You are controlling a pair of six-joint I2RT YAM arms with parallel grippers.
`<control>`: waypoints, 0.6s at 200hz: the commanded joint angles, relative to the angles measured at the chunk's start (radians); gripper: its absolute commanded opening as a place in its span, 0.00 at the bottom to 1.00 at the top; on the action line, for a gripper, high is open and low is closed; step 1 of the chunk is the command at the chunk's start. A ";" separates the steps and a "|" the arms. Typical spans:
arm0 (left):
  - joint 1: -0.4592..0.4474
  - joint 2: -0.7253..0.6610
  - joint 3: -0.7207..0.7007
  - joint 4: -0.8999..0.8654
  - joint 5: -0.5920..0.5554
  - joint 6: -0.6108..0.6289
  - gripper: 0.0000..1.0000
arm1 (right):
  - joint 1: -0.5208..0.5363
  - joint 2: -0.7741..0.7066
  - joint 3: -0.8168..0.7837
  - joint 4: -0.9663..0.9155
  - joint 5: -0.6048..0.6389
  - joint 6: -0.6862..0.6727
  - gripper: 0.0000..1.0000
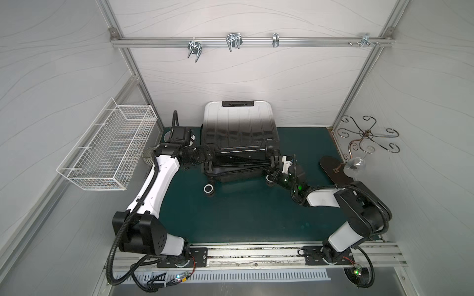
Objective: Close the suitcase zippers
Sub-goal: Zip the zipper on the suitcase.
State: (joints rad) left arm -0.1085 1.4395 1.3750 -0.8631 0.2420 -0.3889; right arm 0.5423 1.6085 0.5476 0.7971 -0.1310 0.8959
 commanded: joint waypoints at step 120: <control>-0.086 0.120 -0.060 0.153 0.062 -0.012 0.10 | -0.038 -0.007 0.058 0.109 -0.113 -0.010 0.00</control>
State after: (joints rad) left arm -0.1635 1.5349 1.2903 -0.7952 0.1955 -0.3866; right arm 0.5098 1.6211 0.5602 0.7918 -0.1951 0.8925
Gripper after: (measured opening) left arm 0.348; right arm 0.106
